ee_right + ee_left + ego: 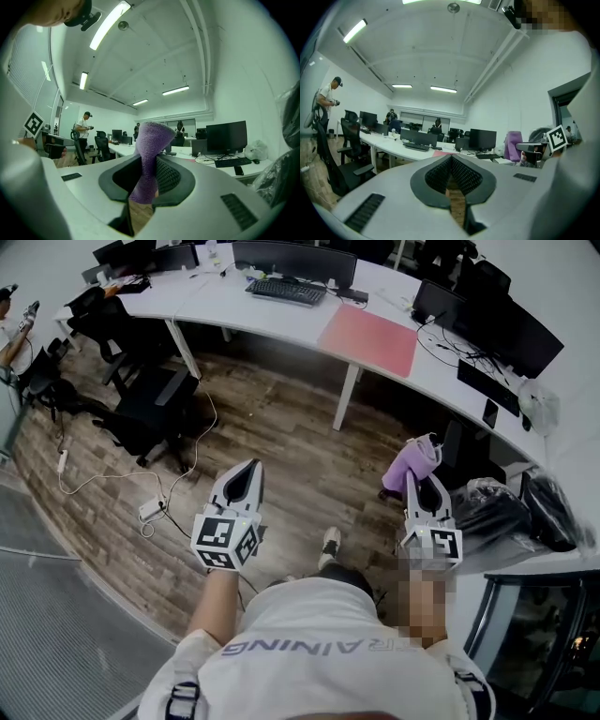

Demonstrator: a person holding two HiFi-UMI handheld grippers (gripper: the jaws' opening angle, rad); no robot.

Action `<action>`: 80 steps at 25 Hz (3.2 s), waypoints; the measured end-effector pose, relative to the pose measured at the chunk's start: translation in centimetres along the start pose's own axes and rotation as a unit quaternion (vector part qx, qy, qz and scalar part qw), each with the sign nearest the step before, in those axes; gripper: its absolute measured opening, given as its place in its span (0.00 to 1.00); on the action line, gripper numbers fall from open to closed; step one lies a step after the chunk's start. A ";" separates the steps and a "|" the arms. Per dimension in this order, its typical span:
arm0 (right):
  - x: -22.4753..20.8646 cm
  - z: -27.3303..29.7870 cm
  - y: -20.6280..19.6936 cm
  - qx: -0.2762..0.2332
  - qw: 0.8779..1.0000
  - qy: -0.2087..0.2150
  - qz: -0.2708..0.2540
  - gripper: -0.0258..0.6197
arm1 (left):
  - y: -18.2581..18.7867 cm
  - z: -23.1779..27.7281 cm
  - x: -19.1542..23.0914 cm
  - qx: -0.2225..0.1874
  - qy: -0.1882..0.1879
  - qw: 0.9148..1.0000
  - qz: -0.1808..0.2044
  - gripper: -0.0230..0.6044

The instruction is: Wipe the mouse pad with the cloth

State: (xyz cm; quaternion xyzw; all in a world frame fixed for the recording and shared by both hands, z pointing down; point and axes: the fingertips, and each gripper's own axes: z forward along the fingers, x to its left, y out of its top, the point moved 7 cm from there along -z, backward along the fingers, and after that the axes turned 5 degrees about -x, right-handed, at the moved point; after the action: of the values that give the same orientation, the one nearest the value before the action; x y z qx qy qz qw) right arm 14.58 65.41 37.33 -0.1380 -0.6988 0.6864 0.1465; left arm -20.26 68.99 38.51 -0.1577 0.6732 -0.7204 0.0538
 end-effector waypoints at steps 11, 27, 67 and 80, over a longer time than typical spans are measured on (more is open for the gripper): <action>-7.0 10.1 0.5 0.000 1.000 0.016 0.016 0.19 | 2.6 11.6 0.4 -0.004 0.002 1.000 0.011 0.09; -19.2 21.6 -3.2 0.013 0.997 0.037 0.059 0.19 | 1.1 26.1 -1.8 0.028 0.035 0.999 0.014 0.09; -16.6 49.1 -2.8 0.033 0.997 -0.074 0.021 0.19 | 4.3 54.4 19.7 0.027 -0.109 0.994 -0.014 0.09; -20.3 54.6 -3.5 0.044 0.994 -0.097 0.013 0.19 | 3.6 63.0 20.6 0.039 -0.142 0.989 -0.028 0.09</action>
State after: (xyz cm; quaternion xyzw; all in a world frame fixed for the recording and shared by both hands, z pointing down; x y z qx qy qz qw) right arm 11.77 7.14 39.73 -0.0730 -0.6770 0.7285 0.0749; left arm -21.32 2.61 40.86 -0.2749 0.6256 -0.7175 0.1353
